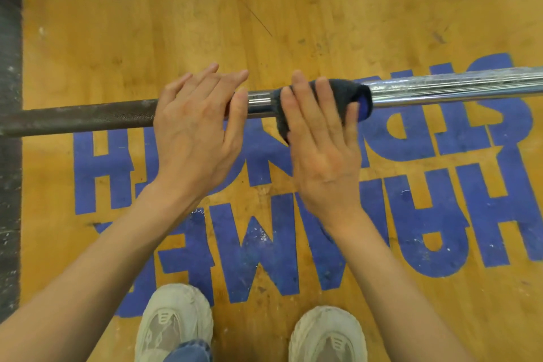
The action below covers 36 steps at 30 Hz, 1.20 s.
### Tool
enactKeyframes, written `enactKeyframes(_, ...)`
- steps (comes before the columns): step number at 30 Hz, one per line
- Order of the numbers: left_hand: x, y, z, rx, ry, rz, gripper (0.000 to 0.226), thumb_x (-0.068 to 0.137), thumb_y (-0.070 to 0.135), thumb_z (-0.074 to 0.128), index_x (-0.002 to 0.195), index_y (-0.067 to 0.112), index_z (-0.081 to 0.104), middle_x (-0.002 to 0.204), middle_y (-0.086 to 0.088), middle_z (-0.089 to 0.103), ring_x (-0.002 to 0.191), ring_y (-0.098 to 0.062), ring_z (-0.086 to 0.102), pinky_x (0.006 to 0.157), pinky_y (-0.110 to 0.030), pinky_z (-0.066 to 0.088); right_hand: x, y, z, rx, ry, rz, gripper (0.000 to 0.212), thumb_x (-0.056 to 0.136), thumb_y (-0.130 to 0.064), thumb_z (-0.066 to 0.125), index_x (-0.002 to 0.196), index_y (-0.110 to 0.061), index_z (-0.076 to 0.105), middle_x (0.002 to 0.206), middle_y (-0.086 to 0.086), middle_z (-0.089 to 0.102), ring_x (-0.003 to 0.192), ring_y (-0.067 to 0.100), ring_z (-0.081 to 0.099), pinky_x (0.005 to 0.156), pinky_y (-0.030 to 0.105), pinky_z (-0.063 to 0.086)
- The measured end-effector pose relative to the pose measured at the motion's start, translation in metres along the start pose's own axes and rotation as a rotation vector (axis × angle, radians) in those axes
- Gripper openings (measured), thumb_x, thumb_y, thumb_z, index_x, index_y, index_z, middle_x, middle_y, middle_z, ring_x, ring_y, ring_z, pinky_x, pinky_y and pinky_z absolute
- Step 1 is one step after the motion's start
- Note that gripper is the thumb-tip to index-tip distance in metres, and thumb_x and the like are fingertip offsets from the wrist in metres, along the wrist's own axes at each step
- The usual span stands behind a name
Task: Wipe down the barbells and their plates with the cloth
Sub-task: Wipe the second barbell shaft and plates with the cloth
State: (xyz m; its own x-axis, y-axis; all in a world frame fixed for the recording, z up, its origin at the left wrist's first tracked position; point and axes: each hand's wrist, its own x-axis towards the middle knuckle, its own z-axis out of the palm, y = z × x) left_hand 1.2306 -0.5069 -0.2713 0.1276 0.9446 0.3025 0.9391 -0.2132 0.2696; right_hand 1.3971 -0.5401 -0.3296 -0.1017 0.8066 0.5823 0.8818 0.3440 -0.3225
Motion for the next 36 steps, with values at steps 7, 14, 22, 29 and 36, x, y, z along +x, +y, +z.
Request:
enactKeyframes(7,0.017,-0.003,0.005,-0.031,0.007,-0.039,0.043,0.107,0.030,0.031,0.121,0.020,0.070,0.114,0.004,0.073,0.132,-0.017,0.055,0.109,-0.031,0.029,0.026,0.012,-0.001,0.072,0.097,0.195,0.051,0.096,0.010,0.050,0.145,-0.002,0.047,0.152,0.017,0.046,0.146,0.038,0.027,0.122,0.051,0.003)
enactKeyframes(14,0.022,-0.003,0.006,-0.019,0.012,-0.038,0.042,0.108,0.029,0.031,0.119,0.020,0.071,0.113,0.005,0.073,0.127,-0.017,0.059,0.109,-0.032,0.030,0.032,0.030,-0.014,0.042,0.046,0.220,0.046,0.101,0.002,0.042,0.148,-0.002,0.044,0.155,0.019,0.041,0.148,0.038,0.023,0.123,0.048,-0.001)
enactKeyframes(22,0.012,0.000,0.000,-0.040,0.012,-0.017,0.039,0.108,0.028,0.035,0.115,0.019,0.071,0.115,0.006,0.073,0.111,-0.017,0.063,0.106,-0.032,0.033,0.030,0.006,-0.017,-0.008,-0.092,0.076,0.046,0.104,-0.003,0.043,0.150,-0.007,0.045,0.157,0.011,0.041,0.150,0.029,0.029,0.125,0.045,0.001)
enactKeyframes(29,-0.007,0.008,-0.003,-0.061,0.001,-0.023,0.039,0.108,0.029,0.033,0.122,0.020,0.068,0.129,0.008,0.067,0.129,-0.017,0.056,0.111,-0.033,0.029,0.024,-0.029,-0.027,0.028,-0.141,0.165,0.050,0.099,0.001,0.051,0.148,-0.005,0.046,0.158,0.011,0.040,0.150,0.030,0.029,0.125,0.046,0.002)
enactKeyframes(36,-0.032,0.014,-0.008,-0.082,-0.018,-0.035,0.042,0.107,0.028,0.030,0.134,0.018,0.062,0.142,0.006,0.058,0.140,-0.020,0.045,0.115,-0.033,0.020,0.010,-0.017,-0.055,-0.067,-0.172,0.276,0.046,0.105,-0.011,0.033,0.149,-0.003,0.043,0.159,0.012,0.037,0.152,0.031,0.025,0.126,0.045,-0.002)
